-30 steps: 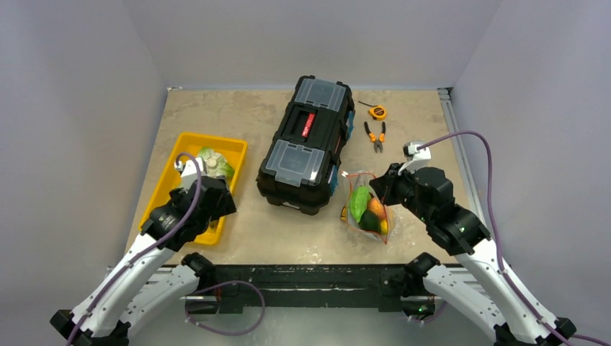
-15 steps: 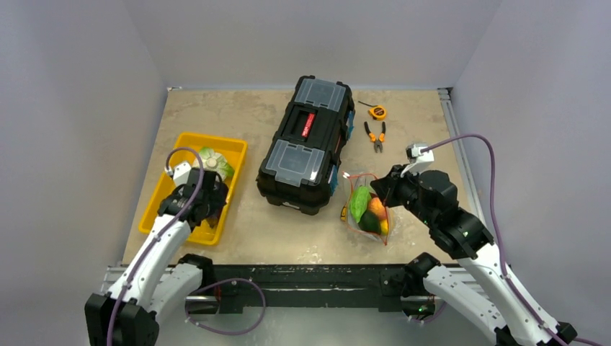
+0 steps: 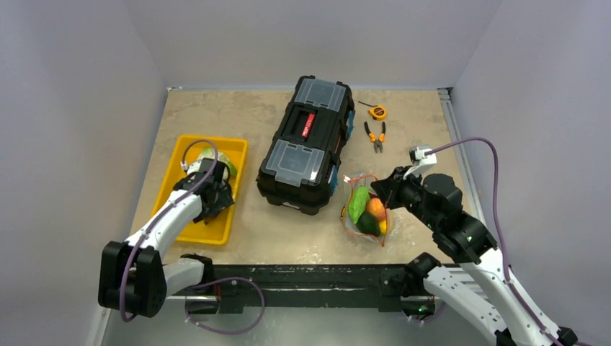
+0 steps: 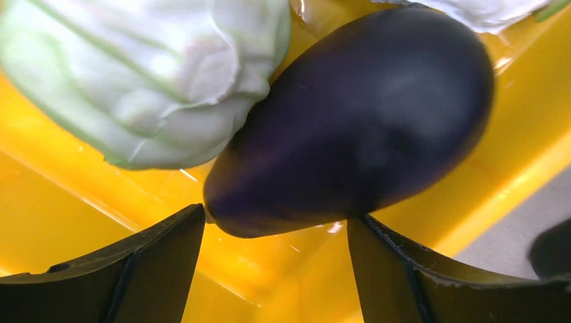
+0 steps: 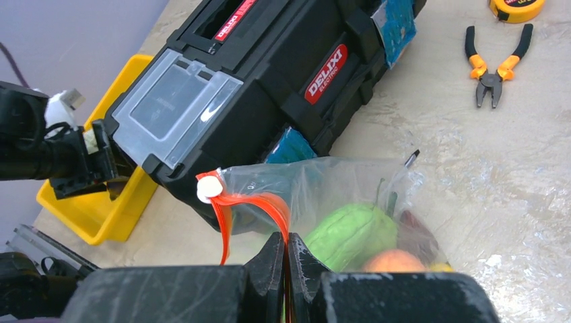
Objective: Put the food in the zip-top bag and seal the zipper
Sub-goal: Pick up the fake vegetable from the bin.
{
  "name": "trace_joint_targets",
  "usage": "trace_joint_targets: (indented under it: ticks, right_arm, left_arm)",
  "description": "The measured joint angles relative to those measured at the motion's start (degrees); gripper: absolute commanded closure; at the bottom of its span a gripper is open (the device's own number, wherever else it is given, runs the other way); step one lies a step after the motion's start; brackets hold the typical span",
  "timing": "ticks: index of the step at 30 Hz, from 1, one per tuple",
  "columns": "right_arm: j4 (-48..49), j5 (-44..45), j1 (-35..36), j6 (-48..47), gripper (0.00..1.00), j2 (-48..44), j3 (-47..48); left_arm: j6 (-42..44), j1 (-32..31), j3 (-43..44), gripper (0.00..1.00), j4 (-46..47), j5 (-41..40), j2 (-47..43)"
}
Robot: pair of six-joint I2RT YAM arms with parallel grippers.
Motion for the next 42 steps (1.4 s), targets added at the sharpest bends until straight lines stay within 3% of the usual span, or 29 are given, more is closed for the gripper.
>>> trace_joint_targets:
  ticks: [6, 13, 25, 35, 42]
  right_arm:
    - [0.2, -1.0, 0.0, -0.2, 1.00, -0.1, 0.0]
    - [0.3, -1.4, 0.0, -0.2, 1.00, -0.5, -0.3]
    - [0.3, -1.4, 0.0, -0.3, 1.00, -0.4, -0.5]
    - [0.2, -1.4, 0.0, -0.4, 1.00, -1.3, -0.6]
    - [0.3, -1.5, 0.0, -0.4, 1.00, -0.5, -0.6]
  left_arm:
    - [-1.6, 0.0, 0.9, 0.22, 0.2, 1.2, 6.1]
    - [-2.1, 0.0, 1.0, 0.21, -0.4, 2.1, 5.3]
    - [0.2, 0.0, 1.1, 0.18, 0.1, 3.9, -13.9]
    - [8.7, 0.0, 1.9, 0.28, 5.5, 6.9, -2.9]
    - [9.0, 0.3, 1.9, 0.21, 9.9, 6.8, 2.3]
